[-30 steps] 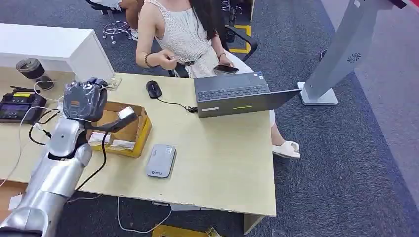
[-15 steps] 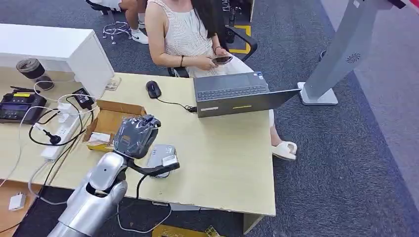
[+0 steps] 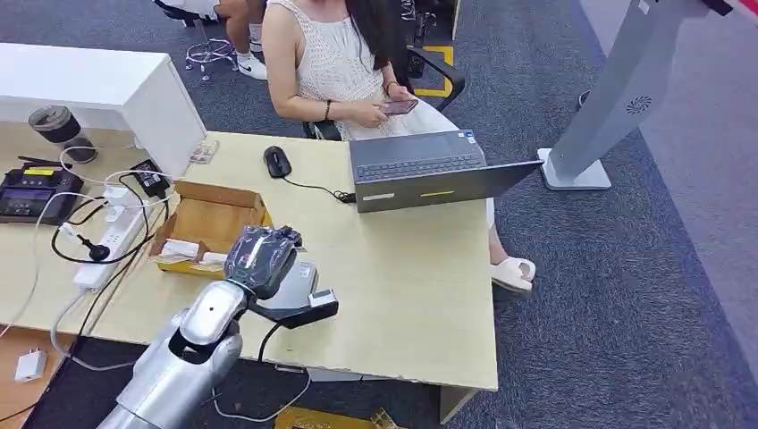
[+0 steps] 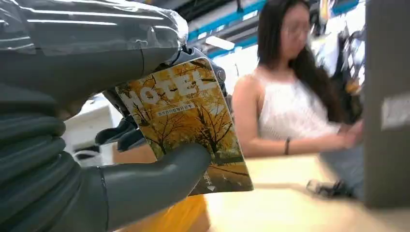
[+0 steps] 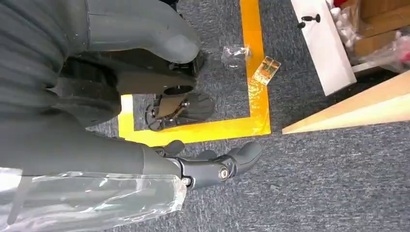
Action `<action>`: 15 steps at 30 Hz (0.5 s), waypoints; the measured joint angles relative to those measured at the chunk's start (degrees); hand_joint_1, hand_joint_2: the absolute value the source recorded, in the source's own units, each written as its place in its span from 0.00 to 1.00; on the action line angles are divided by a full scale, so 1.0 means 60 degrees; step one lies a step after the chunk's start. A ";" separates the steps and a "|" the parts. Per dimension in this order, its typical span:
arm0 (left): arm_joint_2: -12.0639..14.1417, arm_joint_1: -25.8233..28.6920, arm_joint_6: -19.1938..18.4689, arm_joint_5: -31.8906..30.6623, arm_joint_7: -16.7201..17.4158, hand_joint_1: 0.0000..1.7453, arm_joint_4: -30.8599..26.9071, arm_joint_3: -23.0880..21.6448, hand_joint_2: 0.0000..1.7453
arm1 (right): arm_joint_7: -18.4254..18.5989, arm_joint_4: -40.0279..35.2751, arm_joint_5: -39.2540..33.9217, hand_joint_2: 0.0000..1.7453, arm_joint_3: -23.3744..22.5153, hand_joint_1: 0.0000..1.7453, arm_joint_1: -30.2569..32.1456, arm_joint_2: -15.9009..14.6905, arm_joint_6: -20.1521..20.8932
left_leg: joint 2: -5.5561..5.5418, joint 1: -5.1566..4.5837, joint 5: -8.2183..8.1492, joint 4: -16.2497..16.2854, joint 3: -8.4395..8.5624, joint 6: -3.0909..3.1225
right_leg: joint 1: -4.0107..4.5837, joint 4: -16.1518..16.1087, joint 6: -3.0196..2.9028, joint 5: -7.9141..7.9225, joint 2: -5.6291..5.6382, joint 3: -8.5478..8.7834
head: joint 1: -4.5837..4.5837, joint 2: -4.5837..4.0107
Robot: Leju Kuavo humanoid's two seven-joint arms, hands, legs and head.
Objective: Pass the card to the sensor for recognition and then transmit it.
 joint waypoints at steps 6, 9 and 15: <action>-0.0149 -0.0274 -0.0654 0.0033 0.0472 1.00 0.1173 0.0000 1.00 | 0.0080 0.0000 0.0015 1.00 -0.0007 0.00 0.0024 0.0000 0.0000 | 0.0000 -0.0001 0.0005 0.0001 -0.0002 0.0004 | 0.0000 0.0000 -0.0004 0.0008 0.0000 -0.0001 | 0.0000 0.0000; -0.0277 -0.0416 -0.0844 0.0059 0.0491 1.00 0.1701 0.0000 1.00 | 0.0106 0.0000 0.0029 1.00 -0.0007 0.00 0.0015 0.0000 0.0000 | -0.0001 -0.0001 0.0006 0.0001 -0.0004 0.0004 | 0.0000 0.0000 -0.0004 0.0008 0.0000 0.0000 | 0.0004 0.0000; -0.0419 -0.0531 -0.1030 0.0080 0.0549 1.00 0.2353 0.0000 1.00 | 0.0197 0.0000 0.0036 1.00 -0.0007 0.00 0.0020 0.0000 0.0000 | -0.0003 -0.0001 0.0005 0.0000 -0.0004 0.0004 | 0.0000 0.0000 -0.0004 0.0008 -0.0004 0.0003 | 0.0004 0.0000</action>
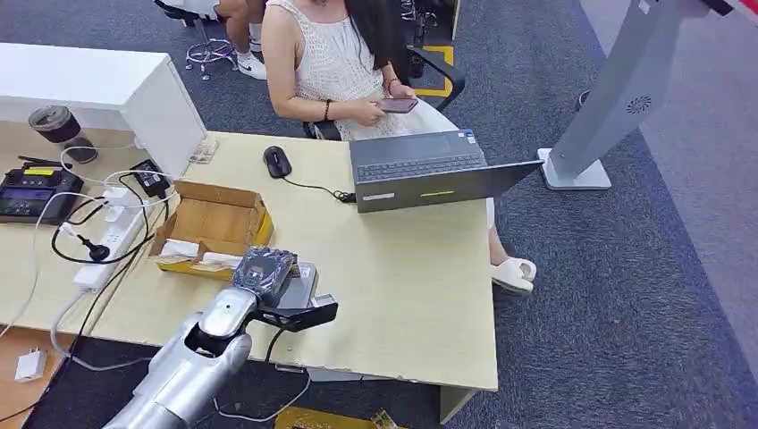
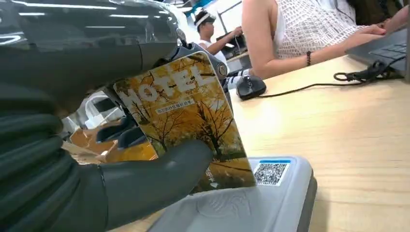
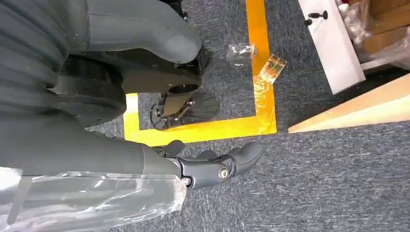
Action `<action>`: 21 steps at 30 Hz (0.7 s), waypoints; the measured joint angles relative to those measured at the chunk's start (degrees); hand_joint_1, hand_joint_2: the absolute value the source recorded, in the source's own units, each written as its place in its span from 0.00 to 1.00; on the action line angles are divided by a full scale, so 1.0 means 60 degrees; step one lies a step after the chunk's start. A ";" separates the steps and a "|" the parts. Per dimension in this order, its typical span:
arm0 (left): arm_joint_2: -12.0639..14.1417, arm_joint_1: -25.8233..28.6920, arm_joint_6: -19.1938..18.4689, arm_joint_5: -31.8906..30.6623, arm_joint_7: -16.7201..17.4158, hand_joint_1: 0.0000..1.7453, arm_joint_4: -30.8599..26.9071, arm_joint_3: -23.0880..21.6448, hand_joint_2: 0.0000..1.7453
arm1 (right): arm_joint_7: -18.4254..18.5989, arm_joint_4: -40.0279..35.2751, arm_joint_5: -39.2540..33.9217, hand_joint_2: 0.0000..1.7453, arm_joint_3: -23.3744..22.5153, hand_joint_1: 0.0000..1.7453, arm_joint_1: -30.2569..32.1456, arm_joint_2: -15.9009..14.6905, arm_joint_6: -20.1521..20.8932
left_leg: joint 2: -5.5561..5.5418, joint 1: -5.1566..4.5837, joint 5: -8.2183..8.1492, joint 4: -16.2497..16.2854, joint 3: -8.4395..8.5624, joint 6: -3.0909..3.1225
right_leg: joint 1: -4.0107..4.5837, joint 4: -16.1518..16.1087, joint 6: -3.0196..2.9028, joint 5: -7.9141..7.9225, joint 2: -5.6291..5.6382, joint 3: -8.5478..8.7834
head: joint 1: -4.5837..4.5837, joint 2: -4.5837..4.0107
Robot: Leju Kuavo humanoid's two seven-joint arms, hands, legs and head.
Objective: Pass the card to the sensor for recognition and then transmit it.
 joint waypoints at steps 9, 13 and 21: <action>-0.0032 -0.0067 -0.0007 0.0004 0.0004 1.00 0.0167 0.0000 1.00 | 0.0004 0.0000 0.0004 1.00 0.0000 0.00 0.0005 0.0011 0.0000 | 0.0000 0.0000 0.0000 0.0000 0.0002 0.0000 | 0.0000 0.0000 0.0000 0.0000 0.0000 0.0003 | -0.0004 0.0000; 0.0201 -0.0216 0.2592 -0.0299 -0.0091 1.00 -0.0143 0.0142 1.00 | -0.0018 0.0000 0.0182 1.00 0.0000 0.00 0.0035 0.0018 0.0044 | 0.0000 0.0005 0.0033 -0.0001 -0.0012 -0.0016 | 0.0001 0.0005 -0.0002 0.0022 0.0001 -0.0009 | -0.0004 0.0000; 0.1215 -0.1230 0.4444 -0.0998 -0.0284 1.00 -0.0751 0.1023 1.00 | 0.0051 0.0004 0.0466 1.00 0.0015 0.00 0.0021 0.0026 0.0062 | -0.0005 0.0013 0.0050 -0.0003 -0.0020 -0.0034 | 0.0004 0.0014 -0.0015 0.0031 -0.0001 -0.0025 | -0.0004 0.0000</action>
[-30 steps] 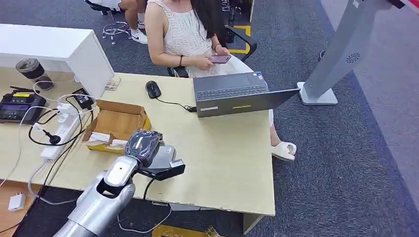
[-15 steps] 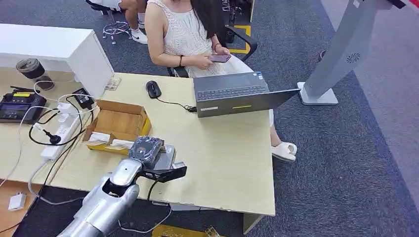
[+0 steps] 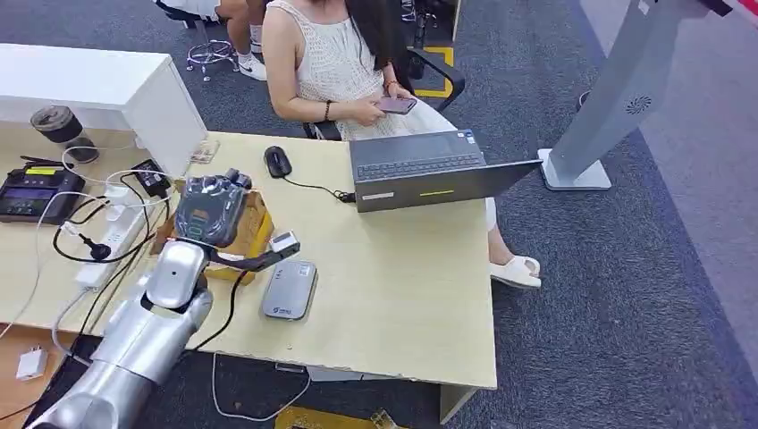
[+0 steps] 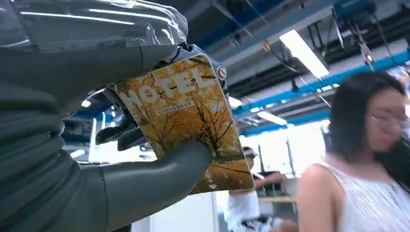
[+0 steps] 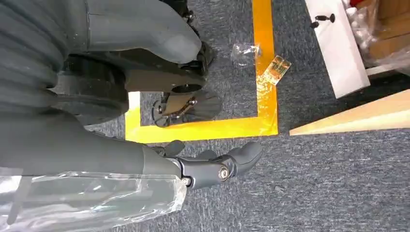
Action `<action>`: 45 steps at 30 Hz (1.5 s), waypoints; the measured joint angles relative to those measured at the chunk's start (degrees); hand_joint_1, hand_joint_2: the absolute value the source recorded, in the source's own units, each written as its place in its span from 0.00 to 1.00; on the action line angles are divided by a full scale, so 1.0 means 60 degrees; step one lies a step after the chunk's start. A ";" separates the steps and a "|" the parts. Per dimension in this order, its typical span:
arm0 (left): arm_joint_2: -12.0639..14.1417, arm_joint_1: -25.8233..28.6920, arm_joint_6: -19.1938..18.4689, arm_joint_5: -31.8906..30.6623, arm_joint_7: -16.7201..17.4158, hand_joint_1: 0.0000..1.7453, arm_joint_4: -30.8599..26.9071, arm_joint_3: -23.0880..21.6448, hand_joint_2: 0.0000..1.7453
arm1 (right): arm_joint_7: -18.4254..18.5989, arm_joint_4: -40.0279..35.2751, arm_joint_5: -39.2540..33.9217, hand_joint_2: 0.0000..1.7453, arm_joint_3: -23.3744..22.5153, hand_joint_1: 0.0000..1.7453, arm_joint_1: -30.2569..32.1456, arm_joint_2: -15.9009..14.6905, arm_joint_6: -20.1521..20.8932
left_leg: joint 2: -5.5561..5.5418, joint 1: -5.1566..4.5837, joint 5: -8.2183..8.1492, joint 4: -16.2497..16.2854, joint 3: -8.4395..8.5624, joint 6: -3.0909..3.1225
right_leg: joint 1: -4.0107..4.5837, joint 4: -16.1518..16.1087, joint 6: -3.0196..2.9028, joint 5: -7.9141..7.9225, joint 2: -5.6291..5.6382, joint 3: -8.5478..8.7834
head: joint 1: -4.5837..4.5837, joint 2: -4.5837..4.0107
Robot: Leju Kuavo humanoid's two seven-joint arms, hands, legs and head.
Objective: Pass the card to the sensor for recognition and then transmit it.
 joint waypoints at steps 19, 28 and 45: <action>0.0701 -0.2484 -0.0393 -0.0055 0.0138 1.00 0.1793 0.0223 1.00 | 0.0182 0.0044 0.0186 1.00 0.0302 0.00 -0.0053 0.0022 0.0098 | 0.0006 0.0002 0.0023 0.0002 -0.0029 -0.0013 | 0.0004 0.0004 -0.0016 0.0026 0.0005 -0.0037 | 0.0000 0.0000; 0.0628 -0.2561 -0.0175 -0.0036 -0.0008 1.00 0.2211 0.0223 1.00 | 0.0182 0.0055 0.0157 1.00 0.0328 0.00 -0.0046 0.0022 0.0025 | 0.0008 0.0003 0.0023 0.0002 -0.0034 -0.0014 | 0.0005 0.0004 -0.0017 0.0026 0.0008 -0.0042 | 0.0000 0.0000; 0.0438 -0.2429 0.0072 0.0058 -0.0356 0.00 0.2251 0.0245 1.00 | 0.0182 0.0058 0.0102 1.00 0.0335 0.00 -0.0026 0.0022 -0.0015 | 0.0006 0.0002 0.0024 0.0002 -0.0040 -0.0015 | 0.0004 0.0004 -0.0018 0.0027 0.0006 -0.0045 | 0.0000 0.0000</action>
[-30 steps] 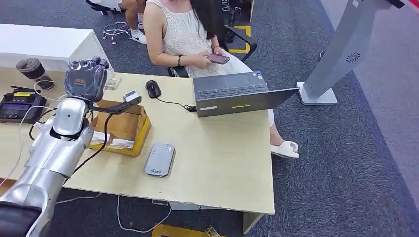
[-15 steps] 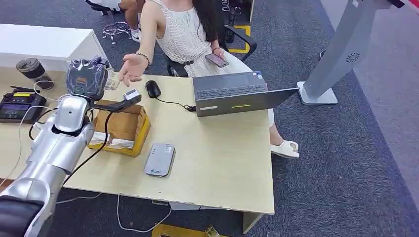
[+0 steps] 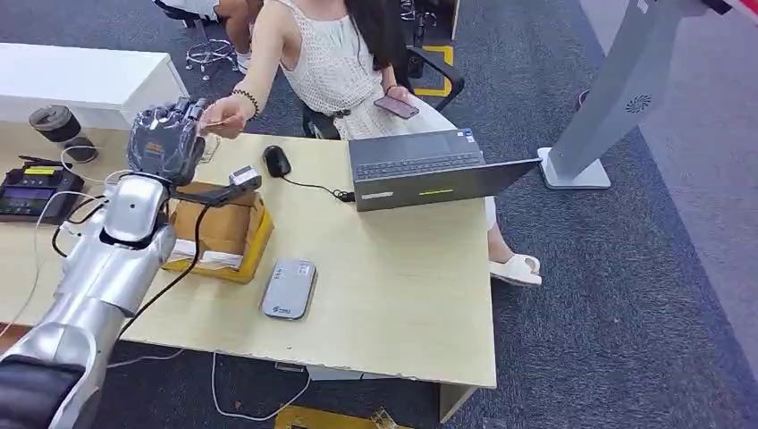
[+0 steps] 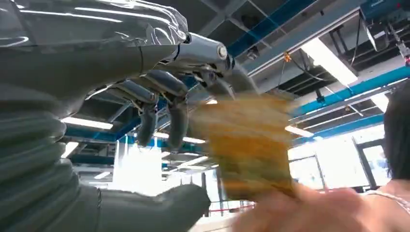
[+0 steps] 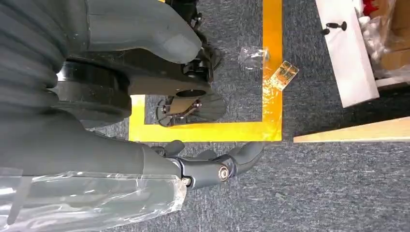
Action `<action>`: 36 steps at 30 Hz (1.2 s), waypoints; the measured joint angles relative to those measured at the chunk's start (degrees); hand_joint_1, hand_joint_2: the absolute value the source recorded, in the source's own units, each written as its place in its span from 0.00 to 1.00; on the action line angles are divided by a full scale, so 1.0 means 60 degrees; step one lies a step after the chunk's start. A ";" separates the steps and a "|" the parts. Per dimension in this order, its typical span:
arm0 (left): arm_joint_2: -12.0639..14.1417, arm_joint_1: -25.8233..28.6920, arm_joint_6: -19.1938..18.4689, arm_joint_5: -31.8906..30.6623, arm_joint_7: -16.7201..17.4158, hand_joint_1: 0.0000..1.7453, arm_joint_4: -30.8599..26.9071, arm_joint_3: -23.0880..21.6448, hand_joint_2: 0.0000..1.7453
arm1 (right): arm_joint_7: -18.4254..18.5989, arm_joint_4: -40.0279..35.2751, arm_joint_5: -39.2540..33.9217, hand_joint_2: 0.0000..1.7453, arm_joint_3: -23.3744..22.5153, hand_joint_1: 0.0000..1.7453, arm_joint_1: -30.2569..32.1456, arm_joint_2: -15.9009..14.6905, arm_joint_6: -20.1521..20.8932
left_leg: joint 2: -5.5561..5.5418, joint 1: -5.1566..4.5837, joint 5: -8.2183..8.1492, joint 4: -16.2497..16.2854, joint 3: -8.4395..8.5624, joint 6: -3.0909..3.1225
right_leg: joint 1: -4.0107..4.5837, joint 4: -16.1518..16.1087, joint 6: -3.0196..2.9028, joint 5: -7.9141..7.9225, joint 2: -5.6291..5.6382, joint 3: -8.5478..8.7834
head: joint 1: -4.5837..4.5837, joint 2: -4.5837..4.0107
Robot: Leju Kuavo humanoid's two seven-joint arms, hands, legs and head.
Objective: Pass the card to the sensor for recognition and then transmit it.
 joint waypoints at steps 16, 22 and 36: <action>-0.0233 0.3951 -0.1322 0.1603 -0.0768 0.00 -0.4435 0.0000 1.00 | -0.0502 0.0011 -0.0811 1.00 -0.0160 0.00 0.0227 -0.0018 -0.0189 | 0.0044 -0.0007 -0.0027 -0.0007 -0.0009 0.0001 | -0.0007 -0.0005 0.0004 -0.0007 0.0047 -0.0023 | 0.0000 0.0000; 0.0142 0.5965 -0.2310 0.1793 -0.0314 0.00 -0.6274 -0.0029 1.00 | -0.0667 0.0007 -0.0994 1.00 -0.0496 0.00 0.0365 -0.0095 -0.0178 | 0.0032 -0.0004 -0.0027 -0.0007 -0.0045 0.0005 | -0.0005 -0.0007 0.0006 -0.0014 0.0029 -0.0056 | 0.0000 0.0000; 0.0160 0.6939 -0.2793 0.1705 0.0498 0.00 -0.5846 0.1257 1.00 | -0.0554 -0.0033 -0.0736 1.00 -0.0750 0.00 0.0396 -0.0124 -0.0175 | 0.0032 0.0000 -0.0006 -0.0010 -0.0041 -0.0010 | -0.0002 -0.0004 -0.0001 -0.0001 0.0031 -0.0055 | -0.0004 0.0000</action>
